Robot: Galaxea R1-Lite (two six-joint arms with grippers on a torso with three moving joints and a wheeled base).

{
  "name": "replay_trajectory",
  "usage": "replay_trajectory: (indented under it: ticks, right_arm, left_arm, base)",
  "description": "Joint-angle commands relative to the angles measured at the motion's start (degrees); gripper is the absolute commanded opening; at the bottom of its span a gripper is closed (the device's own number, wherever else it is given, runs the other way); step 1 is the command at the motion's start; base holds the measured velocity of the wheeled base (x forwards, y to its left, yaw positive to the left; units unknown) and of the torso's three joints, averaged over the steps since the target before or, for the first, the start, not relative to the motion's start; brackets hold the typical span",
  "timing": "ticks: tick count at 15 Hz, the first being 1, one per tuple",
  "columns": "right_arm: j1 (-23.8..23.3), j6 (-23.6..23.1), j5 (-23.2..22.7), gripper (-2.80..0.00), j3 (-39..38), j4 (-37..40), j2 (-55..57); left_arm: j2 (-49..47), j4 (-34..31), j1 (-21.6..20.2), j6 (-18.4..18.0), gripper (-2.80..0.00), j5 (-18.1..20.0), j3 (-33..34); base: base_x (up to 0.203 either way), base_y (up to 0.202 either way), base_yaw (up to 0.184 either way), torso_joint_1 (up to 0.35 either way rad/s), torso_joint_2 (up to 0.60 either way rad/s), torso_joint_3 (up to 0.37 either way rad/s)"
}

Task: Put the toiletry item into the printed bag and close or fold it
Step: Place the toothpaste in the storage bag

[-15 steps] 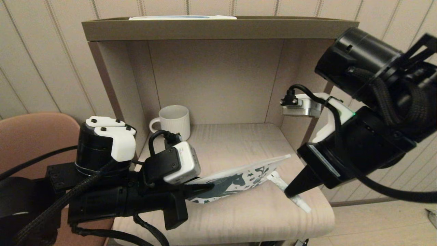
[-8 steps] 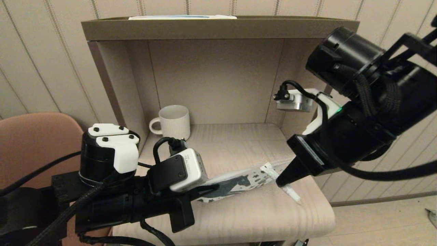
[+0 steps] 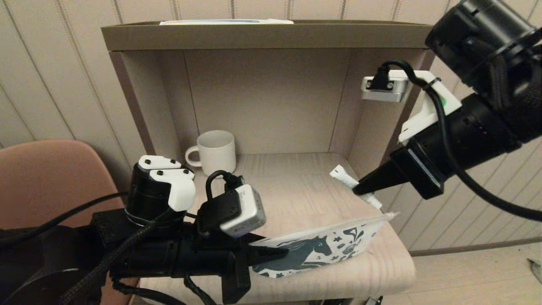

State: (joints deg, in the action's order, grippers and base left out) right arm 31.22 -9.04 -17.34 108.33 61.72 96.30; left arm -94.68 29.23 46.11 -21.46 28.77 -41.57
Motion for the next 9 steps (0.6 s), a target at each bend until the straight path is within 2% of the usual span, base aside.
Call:
replay_trajectory:
  ticks: [1, 4, 7, 9]
  right_arm:
    - [-2.95, -7.27, -0.09, -2.80, 0.04, -0.35, 0.76]
    - [-4.06, -12.97, -1.40, -2.80, -0.03, -8.18, 1.38]
    - [-1.64, -13.53, -8.50, -2.80, -0.75, -8.39, 1.74]
    - [-1.24, -15.22, -13.55, -2.80, -4.70, -9.00, 1.75]
  left_arm:
    - [-0.62, 0.12, -0.52, 0.76, -2.80, 0.98, -0.63]
    - [-0.15, 0.18, -1.44, 2.12, -2.80, 2.66, -1.14]
    - [-0.07, 0.19, -2.08, 2.12, -2.80, 3.27, -1.14]
    - [0.11, 0.21, -2.34, 2.21, -2.80, 4.10, -1.14]
  base:
    - [0.000, 0.000, 0.000, 0.000, 0.00, 0.000]
    - [0.000, 0.000, 0.000, 0.000, 0.00, 0.000]
    - [0.000, 0.000, 0.000, 0.000, 0.00, 0.000]
    - [0.000, 0.000, 0.000, 0.000, 0.00, 0.000]
